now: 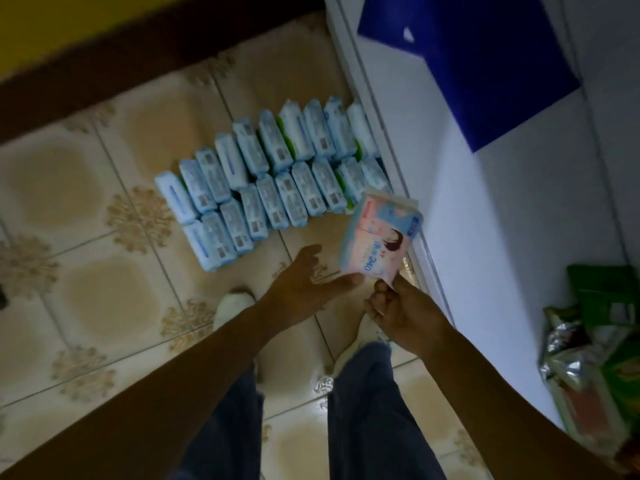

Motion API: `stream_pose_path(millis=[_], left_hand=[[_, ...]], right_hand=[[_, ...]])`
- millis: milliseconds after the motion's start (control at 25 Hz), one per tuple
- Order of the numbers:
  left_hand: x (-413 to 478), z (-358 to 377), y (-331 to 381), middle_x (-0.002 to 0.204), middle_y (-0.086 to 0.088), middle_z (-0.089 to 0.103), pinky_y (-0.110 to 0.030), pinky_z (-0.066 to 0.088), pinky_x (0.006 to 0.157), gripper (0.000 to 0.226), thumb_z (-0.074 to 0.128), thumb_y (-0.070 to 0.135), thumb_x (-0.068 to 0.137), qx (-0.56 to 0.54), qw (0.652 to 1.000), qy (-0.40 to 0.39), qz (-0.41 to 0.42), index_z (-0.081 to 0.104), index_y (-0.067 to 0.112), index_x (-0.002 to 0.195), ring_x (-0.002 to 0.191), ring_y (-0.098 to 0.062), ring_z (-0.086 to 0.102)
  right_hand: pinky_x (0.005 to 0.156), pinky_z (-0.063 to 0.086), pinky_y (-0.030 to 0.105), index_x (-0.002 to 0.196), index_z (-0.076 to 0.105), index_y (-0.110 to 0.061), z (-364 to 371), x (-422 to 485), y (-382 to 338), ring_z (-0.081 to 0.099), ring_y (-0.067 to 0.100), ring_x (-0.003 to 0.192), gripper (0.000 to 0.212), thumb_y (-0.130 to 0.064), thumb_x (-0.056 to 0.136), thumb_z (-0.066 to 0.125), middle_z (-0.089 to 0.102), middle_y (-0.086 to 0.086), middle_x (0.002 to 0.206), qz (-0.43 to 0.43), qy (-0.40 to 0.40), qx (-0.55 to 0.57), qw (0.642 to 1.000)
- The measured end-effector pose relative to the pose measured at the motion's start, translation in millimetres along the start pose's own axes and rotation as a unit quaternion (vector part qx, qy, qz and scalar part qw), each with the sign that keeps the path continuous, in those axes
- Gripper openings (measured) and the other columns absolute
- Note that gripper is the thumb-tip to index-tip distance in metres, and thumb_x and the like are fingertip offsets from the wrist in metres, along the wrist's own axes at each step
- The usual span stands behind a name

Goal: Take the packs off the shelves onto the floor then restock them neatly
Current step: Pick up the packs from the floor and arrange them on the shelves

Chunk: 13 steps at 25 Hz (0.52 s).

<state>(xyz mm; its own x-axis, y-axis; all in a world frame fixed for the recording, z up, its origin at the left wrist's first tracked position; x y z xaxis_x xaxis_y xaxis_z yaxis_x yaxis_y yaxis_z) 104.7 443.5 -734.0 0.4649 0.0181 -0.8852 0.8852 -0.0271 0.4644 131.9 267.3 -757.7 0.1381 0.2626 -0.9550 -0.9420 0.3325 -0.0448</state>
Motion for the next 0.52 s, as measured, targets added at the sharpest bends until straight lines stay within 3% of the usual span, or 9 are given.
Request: stream_pose_path(millis=[40, 120, 200, 320, 360, 400, 520], left_hand=[[-23, -4, 20, 0.135, 0.007, 0.051, -0.016, 0.049, 0.074, 0.091, 0.083, 0.039, 0.068, -0.016, 0.999, -0.027, 0.043, 0.035, 0.021, 0.143, 0.105, -0.001, 0.054], [-71, -6, 57, 0.124, 0.010, 0.059, -0.020, 0.053, 0.082, 0.082, 0.088, 0.030, 0.065, -0.017, 0.989, -0.049, 0.135, 0.043, 0.019, 0.133, 0.108, 0.002, 0.059], [-128, -11, 95, 0.114, 0.015, 0.056, -0.011, 0.050, 0.079, 0.069, 0.085, 0.012, 0.069, -0.024, 0.981, -0.014, 0.193, 0.042, 0.023, 0.122, 0.099, 0.014, 0.057], [-211, -22, 144, 0.110, 0.019, 0.052, -0.004, 0.045, 0.077, 0.067, 0.082, 0.002, 0.071, -0.033, 0.957, 0.038, 0.285, 0.040, 0.023, 0.118, 0.095, 0.018, 0.055], [-236, -31, 157, 0.108, 0.020, 0.052, -0.001, 0.043, 0.076, 0.067, 0.083, 0.007, 0.071, -0.008, 0.950, 0.060, 0.305, 0.041, 0.023, 0.121, 0.094, 0.015, 0.056], [-265, -41, 173, 0.106, 0.020, 0.052, 0.001, 0.040, 0.075, 0.069, 0.083, 0.014, 0.071, 0.033, 0.942, 0.082, 0.323, 0.042, 0.023, 0.126, 0.092, 0.010, 0.055], [-338, -68, 212, 0.106, 0.017, 0.050, 0.003, 0.037, 0.073, 0.076, 0.082, 0.021, 0.072, 0.081, 0.925, 0.101, 0.356, 0.039, 0.021, 0.134, 0.096, 0.000, 0.051]], right_hand=[[0.068, 0.049, 0.023, 0.098, 0.062, -0.012, 16, -28, -1, 0.053, 0.008, 0.047, 0.044, -0.031, 0.064, 0.084, 0.055, -0.001, 0.056, 0.009, -0.062, 0.017, 0.998], [0.065, 0.052, 0.022, 0.099, 0.064, -0.011, 46, -81, -5, 0.053, 0.008, 0.045, 0.061, -0.027, 0.048, 0.094, 0.055, -0.001, 0.056, 0.019, -0.143, 0.012, 0.989], [0.067, 0.053, 0.024, 0.098, 0.065, -0.012, 79, -138, -15, 0.058, 0.011, 0.051, 0.058, -0.026, 0.050, 0.094, 0.059, 0.001, 0.064, 0.007, -0.156, -0.035, 0.987], [0.064, 0.058, 0.026, 0.104, 0.064, -0.014, 126, -214, -31, 0.069, 0.015, 0.069, 0.017, -0.020, 0.088, 0.062, 0.068, 0.006, 0.089, -0.073, -0.058, -0.137, 0.986], [0.061, 0.056, 0.025, 0.105, 0.062, -0.014, 140, -239, -35, 0.068, 0.014, 0.068, 0.016, -0.022, 0.094, 0.053, 0.067, 0.006, 0.091, -0.118, -0.017, -0.154, 0.981], [0.062, 0.054, 0.025, 0.107, 0.060, -0.014, 154, -268, -39, 0.068, 0.014, 0.071, 0.022, -0.030, 0.097, 0.049, 0.067, 0.006, 0.092, -0.172, 0.011, -0.149, 0.974], [0.085, 0.053, 0.034, 0.123, 0.056, -0.018, 190, -352, -41, 0.066, 0.021, 0.099, 0.052, -0.058, 0.095, 0.038, 0.067, 0.006, 0.110, -0.320, 0.038, -0.123, 0.939]])
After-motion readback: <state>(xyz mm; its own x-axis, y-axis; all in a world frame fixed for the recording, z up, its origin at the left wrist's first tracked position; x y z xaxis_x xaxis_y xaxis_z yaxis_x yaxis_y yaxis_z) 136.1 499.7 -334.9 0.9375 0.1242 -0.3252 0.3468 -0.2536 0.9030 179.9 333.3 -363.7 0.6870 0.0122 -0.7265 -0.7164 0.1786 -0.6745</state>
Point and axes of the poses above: each hand's wrist, its own x-axis towards the middle knuckle, its own z-axis out of the palm, y = z × x, the point moved 1 cm from there along x, towards the middle knuckle
